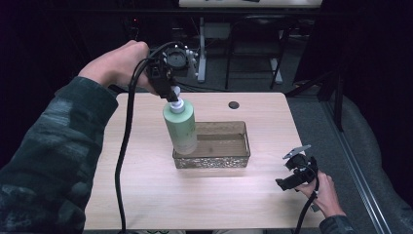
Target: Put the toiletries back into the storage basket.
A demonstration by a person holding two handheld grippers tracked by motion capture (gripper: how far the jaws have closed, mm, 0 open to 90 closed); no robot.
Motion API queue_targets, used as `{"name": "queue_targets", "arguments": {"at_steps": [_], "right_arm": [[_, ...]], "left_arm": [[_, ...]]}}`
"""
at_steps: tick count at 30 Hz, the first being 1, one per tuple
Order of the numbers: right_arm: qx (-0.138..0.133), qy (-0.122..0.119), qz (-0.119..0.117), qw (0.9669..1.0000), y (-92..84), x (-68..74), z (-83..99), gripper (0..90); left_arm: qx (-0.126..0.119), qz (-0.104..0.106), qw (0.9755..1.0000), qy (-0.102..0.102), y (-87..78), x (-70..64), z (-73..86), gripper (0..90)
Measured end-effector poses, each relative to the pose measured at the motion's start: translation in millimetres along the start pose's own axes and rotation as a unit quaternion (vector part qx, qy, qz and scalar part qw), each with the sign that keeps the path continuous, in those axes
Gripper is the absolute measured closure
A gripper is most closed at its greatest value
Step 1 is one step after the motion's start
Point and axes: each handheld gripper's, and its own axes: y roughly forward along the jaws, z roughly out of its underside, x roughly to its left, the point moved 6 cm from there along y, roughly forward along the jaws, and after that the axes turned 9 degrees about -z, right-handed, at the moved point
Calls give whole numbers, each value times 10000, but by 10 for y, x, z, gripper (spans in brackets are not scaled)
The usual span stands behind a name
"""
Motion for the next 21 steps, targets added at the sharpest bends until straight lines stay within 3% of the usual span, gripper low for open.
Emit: {"name": "queue_targets", "arguments": {"at_steps": [21], "right_arm": [[-1, -32, 0, 10000, 3, 3, -3, 0]], "left_arm": [[173, 29, 9995, -263, 286, 97, 67, 631]]}}
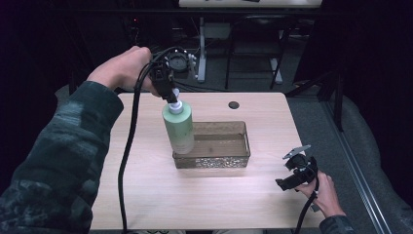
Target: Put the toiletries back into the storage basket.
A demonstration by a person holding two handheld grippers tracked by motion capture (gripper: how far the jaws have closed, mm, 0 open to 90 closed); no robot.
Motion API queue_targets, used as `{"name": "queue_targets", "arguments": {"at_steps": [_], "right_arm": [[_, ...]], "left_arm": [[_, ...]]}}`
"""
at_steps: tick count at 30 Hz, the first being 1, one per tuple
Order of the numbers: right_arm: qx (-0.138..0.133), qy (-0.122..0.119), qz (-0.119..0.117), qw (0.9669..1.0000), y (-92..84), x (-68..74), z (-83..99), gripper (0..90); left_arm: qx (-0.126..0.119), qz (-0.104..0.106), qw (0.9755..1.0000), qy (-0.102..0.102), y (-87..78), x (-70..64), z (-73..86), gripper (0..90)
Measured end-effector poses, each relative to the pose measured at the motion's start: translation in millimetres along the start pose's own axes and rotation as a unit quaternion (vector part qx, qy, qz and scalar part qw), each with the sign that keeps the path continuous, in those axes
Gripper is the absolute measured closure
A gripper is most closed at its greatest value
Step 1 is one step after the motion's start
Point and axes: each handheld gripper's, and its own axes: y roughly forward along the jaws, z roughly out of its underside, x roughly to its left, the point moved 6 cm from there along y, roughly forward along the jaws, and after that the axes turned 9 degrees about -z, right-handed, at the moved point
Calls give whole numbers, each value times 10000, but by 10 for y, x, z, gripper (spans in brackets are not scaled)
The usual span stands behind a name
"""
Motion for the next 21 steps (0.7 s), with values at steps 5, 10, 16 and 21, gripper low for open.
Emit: {"name": "queue_targets", "arguments": {"at_steps": [5, 10, 16, 21], "right_arm": [[-7, -8, 6, 10000, -1, 1, -2, 0], [-19, 0, -34, 10000, 8, 7, -1, 0], [10, -42, -11, 10000, 6, 4, -1, 0], [-7, -8, -27, 10000, 7, 8, -1, 0]], "left_arm": [[-1, 9, 10000, -27, 57, 6, 0, 631], [-70, -5, 10000, -39, 81, 12, -19, 631], [-97, -16, 9999, -18, 85, 14, -37, 631], [-134, 13, 9999, -31, 88, 10, -51, 631]]}}
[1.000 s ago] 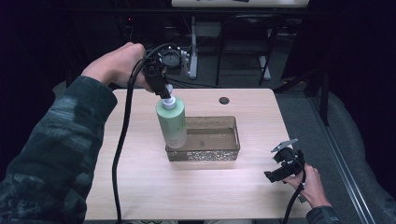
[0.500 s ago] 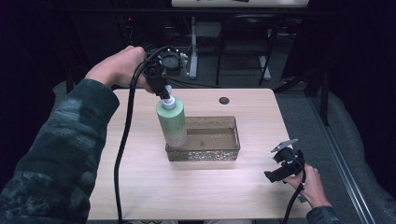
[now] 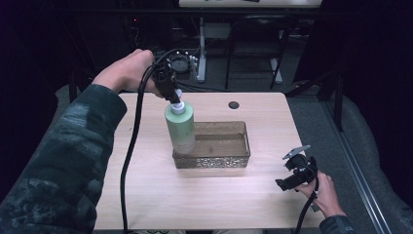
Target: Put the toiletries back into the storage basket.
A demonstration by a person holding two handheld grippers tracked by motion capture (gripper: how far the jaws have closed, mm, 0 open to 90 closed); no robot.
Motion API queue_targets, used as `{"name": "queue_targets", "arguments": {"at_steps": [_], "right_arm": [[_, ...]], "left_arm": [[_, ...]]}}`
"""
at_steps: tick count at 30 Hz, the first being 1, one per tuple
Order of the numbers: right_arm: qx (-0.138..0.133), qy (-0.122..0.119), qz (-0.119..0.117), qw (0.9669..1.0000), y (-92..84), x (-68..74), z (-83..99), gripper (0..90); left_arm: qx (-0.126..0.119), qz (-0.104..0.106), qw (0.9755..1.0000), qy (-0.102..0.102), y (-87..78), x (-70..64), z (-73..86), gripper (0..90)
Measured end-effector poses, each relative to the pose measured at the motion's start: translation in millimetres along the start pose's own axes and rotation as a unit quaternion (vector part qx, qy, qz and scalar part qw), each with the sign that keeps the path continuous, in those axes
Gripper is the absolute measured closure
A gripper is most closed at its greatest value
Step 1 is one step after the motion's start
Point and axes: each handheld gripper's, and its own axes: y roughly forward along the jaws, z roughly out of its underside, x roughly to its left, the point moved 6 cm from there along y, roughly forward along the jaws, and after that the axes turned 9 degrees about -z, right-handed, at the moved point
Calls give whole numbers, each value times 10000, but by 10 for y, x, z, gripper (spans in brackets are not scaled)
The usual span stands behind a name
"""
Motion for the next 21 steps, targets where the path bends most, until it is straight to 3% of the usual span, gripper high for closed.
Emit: {"name": "queue_targets", "arguments": {"at_steps": [21], "right_arm": [[2, -1, 16, 10000, -8, -3, 1, 0]], "left_arm": [[19, 121, 9998, 157, 183, -101, -56, 631]]}}
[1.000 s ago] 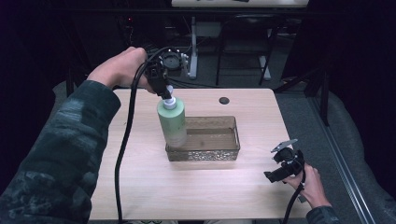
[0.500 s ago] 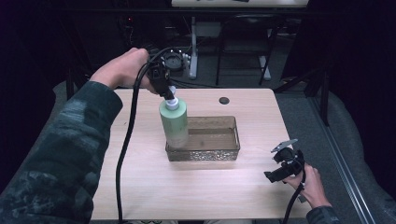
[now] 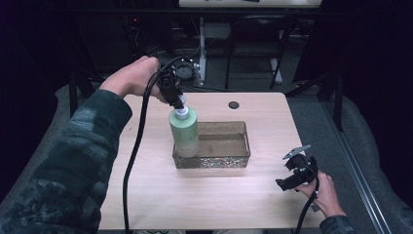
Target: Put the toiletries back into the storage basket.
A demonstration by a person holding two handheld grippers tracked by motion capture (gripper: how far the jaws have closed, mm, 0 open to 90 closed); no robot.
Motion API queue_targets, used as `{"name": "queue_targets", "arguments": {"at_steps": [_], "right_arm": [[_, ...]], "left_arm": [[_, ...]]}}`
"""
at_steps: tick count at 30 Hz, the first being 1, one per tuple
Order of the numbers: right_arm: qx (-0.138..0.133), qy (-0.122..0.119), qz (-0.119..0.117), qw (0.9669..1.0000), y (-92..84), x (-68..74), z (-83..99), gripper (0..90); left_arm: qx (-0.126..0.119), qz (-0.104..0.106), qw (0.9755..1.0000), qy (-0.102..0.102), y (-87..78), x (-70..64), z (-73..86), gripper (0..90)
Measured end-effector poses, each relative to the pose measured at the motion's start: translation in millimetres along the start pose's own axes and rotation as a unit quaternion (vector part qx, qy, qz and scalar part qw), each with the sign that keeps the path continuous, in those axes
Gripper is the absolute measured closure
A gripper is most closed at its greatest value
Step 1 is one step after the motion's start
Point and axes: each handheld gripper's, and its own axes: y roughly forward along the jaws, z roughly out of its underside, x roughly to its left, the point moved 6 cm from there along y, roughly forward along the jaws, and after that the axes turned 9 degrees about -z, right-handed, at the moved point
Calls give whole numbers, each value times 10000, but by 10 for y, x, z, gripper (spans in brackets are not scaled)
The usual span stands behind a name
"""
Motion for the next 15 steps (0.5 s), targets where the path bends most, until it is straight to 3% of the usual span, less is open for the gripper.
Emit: {"name": "queue_targets", "arguments": {"at_steps": [15], "right_arm": [[-6, 2, 5, 10000, 0, 3, -3, 0]], "left_arm": [[-25, 103, 9999, -25, 157, -52, 29, 631]]}}
